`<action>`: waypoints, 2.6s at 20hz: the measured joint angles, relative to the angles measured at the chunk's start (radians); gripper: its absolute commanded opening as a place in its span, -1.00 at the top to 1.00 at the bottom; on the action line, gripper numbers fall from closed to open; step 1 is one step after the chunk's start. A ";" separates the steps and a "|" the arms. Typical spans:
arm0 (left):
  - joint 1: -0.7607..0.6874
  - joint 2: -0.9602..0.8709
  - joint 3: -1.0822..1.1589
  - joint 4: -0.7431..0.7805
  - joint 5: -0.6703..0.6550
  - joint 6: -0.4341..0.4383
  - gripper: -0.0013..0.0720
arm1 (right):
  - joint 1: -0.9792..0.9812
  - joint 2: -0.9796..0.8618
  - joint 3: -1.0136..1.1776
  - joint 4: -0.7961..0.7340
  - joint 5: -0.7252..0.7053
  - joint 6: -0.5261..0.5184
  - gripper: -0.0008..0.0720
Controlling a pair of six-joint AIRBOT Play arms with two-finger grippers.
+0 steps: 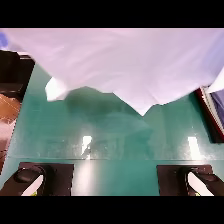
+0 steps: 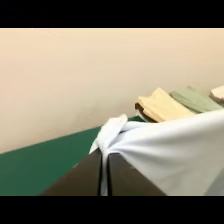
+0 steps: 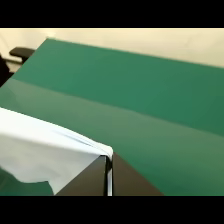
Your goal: Fold the shirts.
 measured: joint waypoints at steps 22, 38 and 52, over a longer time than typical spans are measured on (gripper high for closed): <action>0.002 -0.709 -0.341 0.296 -0.064 -0.052 -0.52 | 0.169 -0.781 -0.053 -0.031 -0.015 0.053 -0.08; 0.418 -0.500 -0.905 -0.127 -0.202 0.059 -0.52 | 0.060 -0.358 -0.609 0.153 0.032 -0.065 -0.06; 0.334 -0.495 -1.094 -0.288 -0.080 0.167 0.90 | 0.055 -0.262 -0.747 0.189 -0.019 -0.071 -0.06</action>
